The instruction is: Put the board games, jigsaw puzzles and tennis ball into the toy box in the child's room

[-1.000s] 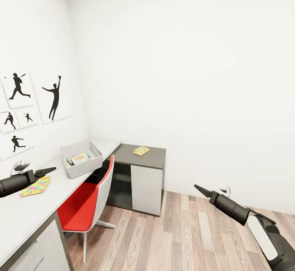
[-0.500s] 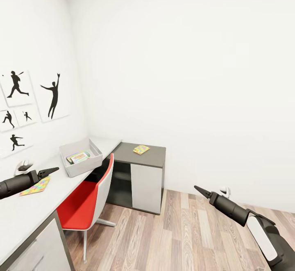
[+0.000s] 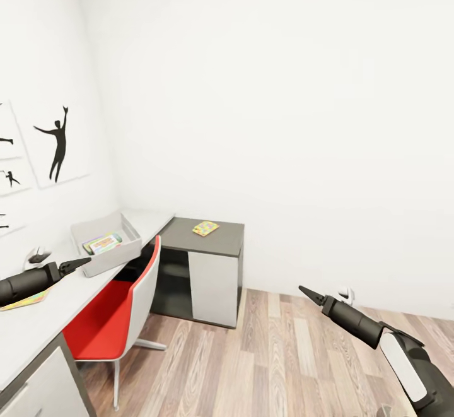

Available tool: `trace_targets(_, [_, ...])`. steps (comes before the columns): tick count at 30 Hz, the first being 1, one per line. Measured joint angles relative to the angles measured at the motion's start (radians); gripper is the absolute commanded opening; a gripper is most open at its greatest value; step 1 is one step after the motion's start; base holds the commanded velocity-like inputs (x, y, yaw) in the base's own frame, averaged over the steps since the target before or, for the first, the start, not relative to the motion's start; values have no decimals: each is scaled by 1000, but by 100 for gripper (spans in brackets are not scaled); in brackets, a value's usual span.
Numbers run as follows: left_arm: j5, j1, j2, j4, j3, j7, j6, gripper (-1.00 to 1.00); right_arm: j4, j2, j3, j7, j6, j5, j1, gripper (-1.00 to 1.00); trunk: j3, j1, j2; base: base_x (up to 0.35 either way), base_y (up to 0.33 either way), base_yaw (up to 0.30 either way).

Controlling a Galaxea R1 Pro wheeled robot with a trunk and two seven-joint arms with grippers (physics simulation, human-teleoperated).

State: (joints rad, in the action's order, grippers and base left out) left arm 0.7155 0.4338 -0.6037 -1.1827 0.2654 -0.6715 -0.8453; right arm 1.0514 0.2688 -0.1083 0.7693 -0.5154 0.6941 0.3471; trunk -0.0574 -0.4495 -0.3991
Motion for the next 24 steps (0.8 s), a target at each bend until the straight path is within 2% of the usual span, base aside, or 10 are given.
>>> trace_targets(10, [0, 0, -1, 0, 2, 0, 0, 100, -1, 0, 0, 0, 0, 0, 0, 100, 12, 0, 0, 20, -20, -187])
trace_targets(24, [0, 0, -1, 0, 2, 0, 0, 100, -9, -1, 1, -9, 3, -1, 0, 100, 24, 0, 0, 1, -1, -242])
